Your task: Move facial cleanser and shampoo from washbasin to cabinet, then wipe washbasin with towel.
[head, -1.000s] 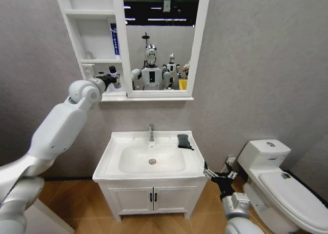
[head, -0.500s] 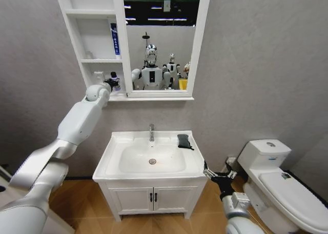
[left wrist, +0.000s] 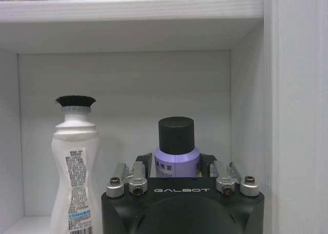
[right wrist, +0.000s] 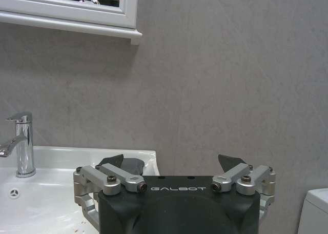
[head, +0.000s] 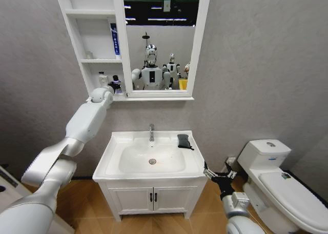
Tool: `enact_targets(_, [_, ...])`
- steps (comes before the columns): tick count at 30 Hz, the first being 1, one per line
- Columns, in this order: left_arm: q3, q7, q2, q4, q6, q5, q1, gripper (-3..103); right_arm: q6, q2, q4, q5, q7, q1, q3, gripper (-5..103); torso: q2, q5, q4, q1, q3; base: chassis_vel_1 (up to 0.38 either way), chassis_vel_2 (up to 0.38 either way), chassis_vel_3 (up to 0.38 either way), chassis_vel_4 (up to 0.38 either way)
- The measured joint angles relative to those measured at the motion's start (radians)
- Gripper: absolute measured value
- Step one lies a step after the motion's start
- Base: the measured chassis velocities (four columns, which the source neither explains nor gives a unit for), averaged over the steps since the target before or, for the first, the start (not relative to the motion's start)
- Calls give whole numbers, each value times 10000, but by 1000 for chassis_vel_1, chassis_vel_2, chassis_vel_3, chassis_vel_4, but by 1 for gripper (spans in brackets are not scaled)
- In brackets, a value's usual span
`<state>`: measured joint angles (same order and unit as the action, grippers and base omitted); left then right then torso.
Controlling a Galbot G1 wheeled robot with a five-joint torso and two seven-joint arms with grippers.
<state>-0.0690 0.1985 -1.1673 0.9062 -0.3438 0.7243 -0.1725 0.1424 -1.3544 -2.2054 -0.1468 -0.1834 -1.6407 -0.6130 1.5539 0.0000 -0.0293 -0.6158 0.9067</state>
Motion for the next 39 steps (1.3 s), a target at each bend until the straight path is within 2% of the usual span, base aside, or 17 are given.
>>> enact_targets(4, [70, 8, 110, 86, -19, -76, -56, 73, -72, 10, 87, -9, 70, -39, -29, 100, 1, -1, 3, 1, 0, 0, 0, 0, 0])
enact_targets(8, [105, 119, 257, 459, -116, 36, -29, 84, -87, 17, 93, -16, 72, -56, -32, 100, 1, -1, 4, 1, -1, 0, 0, 0, 0])
enact_targets(10, [152, 474, 541, 1278, -434, 433, 157, 94, -96, 22, 93, -19, 65, -63, -35, 100, 1, -2, 3, 1, -1, 0, 0, 0, 0])
enact_targets(16, [459, 1332, 1329, 3454, -1067, 1135, 865, 100, -123, 12, 47, -16, 37, -109, -8, 100, 1, -2, 1, 1, -1, 0, 0, 0, 0])
enact_targets(19, [1019, 2263, 2600, 6329, -1578, 2337, 2382, 100, -127, -15, -20, -12, -17, -127, 76, 100, 2, 2, -4, 3, -4, 0, 0, 0, 0])
enact_targets(20, [1019, 2263, 2600, 6329, -1578, 2337, 2382, 100, -127, -15, -20, -12, -17, -127, 76, 100, 2, 2, -4, 3, -4, 0, 0, 0, 0])
enact_targets(22, [2081, 2947, 3583, 8566, -1666, 3193, 4259, 100, -132, -52, -61, -59, -132, -128, 169, 100, 1, -9, 7, 2, -3, 0, 0, 0, 0])
enact_targets(25, [2933, 3110, 4000, 9775, -1661, 3238, 5547, 100, -132, -58, -78, -69, -153, -131, 190, 100, 2, 2, 4, 3, -4, 0, 0, 0, 0])
enact_targets(27, [4683, 3093, 4342, 11428, -1559, 2374, 8446, 100, -115, -51, -164, -72, -165, -151, 195, 100, 3, -8, 6, 5, -4, 0, 0, 0, 0])
enact_targets(28, [4683, 3093, 4342, 11428, -1559, 2374, 8446, 100, -115, -51, -164, -72, -165, -151, 195, 100, 3, -8, 6, 5, -4, 0, 0, 0, 0])
enact_targets(30, [6552, 2541, 3872, 12528, -1488, 1217, 11289, 100, -52, -66, -298, -55, -193, -184, 223, 100, 3, -1, 3, 5, -4, 0, 0, 0, 0])
enact_targets(31, [6552, 2541, 3872, 12528, -1488, 1217, 11289, 100, -52, -66, -298, -55, -193, -184, 223, 100, 3, -1, 3, 5, -4, 0, 0, 0, 0])
enact_targets(32, [7411, 2257, 3394, 12895, -1384, 618, 12484, 100, -31, -88, -353, -22, -223, -228, 242, 100, 3, -2, 4, 5, -4, 0, 0, 0, 0])
enact_targets(33, [8648, 1649, 2205, 13514, -1012, -427, 14566, 100, 2, -117, -460, 59, -298, -338, 279, 100, 3, -4, 0, 3, -4, 0, 0, 0, 0])
enact_targets(34, [8648, 1649, 2205, 13514, -1012, -427, 14566, 100, 2, -117, -460, 59, -298, -338, 279, 100, 3, -4, 0, 3, -4, 0, 0, 0, 0])
enact_targets(36, [9770, 363, 687, 14094, -161, -1887, 16784, 100, 81, -126, -580, 112, -400, -448, 297, 100, 3, 2, 2, 4, -4, 0, 0, 0, 0])
enact_targets(39, [10118, -274, 1, 14294, 213, -2334, 17619, 100, 115, -123, -614, 121, -430, -475, 302, 100, 3, 2, 4, 6, -4, 0, 0, 0, 0])
